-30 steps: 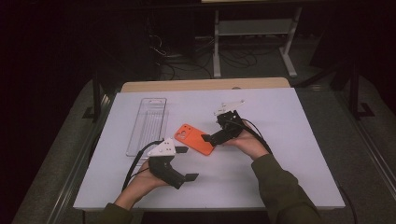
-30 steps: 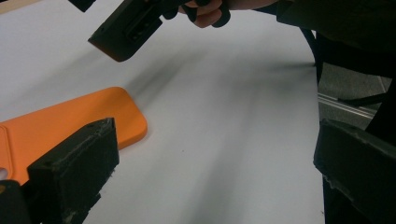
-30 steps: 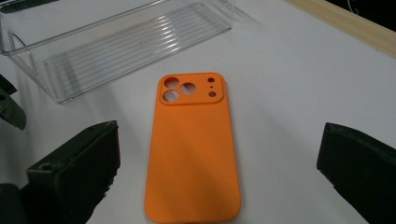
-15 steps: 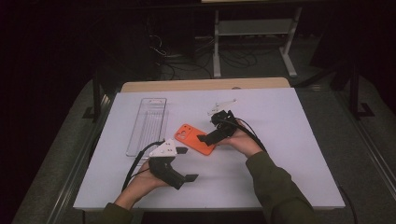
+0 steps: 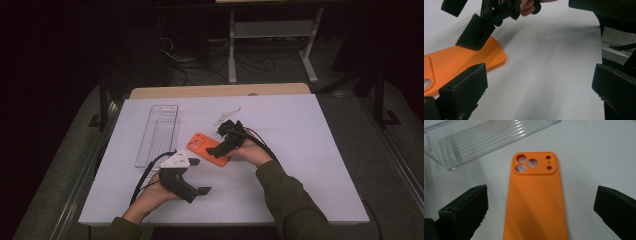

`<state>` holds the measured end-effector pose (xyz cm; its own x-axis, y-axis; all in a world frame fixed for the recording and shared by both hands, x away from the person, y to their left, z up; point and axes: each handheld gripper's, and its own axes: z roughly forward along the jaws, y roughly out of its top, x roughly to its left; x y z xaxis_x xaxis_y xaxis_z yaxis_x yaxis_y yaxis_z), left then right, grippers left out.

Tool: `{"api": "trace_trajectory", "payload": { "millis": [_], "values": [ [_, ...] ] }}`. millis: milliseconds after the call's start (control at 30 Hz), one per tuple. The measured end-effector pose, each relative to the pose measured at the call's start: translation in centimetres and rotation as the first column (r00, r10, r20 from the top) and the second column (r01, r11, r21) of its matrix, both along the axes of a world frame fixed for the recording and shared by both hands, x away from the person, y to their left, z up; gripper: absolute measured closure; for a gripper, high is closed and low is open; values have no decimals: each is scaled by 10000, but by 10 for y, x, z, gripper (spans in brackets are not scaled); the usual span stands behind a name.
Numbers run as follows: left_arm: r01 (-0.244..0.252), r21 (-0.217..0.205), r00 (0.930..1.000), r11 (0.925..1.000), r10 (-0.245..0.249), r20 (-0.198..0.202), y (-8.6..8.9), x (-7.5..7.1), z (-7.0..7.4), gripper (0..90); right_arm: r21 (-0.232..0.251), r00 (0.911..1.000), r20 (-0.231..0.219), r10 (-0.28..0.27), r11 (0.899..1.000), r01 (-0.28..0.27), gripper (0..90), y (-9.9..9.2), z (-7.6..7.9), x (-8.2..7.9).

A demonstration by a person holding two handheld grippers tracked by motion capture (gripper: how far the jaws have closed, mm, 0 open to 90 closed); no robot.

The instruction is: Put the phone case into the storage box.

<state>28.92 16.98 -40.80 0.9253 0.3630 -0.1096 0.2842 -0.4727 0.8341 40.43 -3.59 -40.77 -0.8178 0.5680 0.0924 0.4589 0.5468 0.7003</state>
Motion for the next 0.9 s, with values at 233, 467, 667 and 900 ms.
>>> {"api": "trace_trajectory", "payload": {
  "millis": [233, 467, 667, 900],
  "values": [
    [8, -98, 10000, 10000, -9, -82, 0, 0, 0, 0, -487, 9997, -170, 149, 9987, -157, 0, 8, -7, 2],
    [69, -87, 10000, 9999, -70, -38, 0, 0, 0, 0, -854, 9994, -226, 245, 9960, -263, 0, 15, -14, 5],
    [87, -92, 10000, 9999, -87, -26, 0, -1, 0, 0, -1274, 9994, -164, 320, 9913, -338, 0, 19, -20, 8],
    [94, -61, 9999, 9999, -95, -105, -1, -1, 0, 0, -1586, 9989, -248, 400, 9864, -435, 0, 21, -26, 10]
  ]
}}
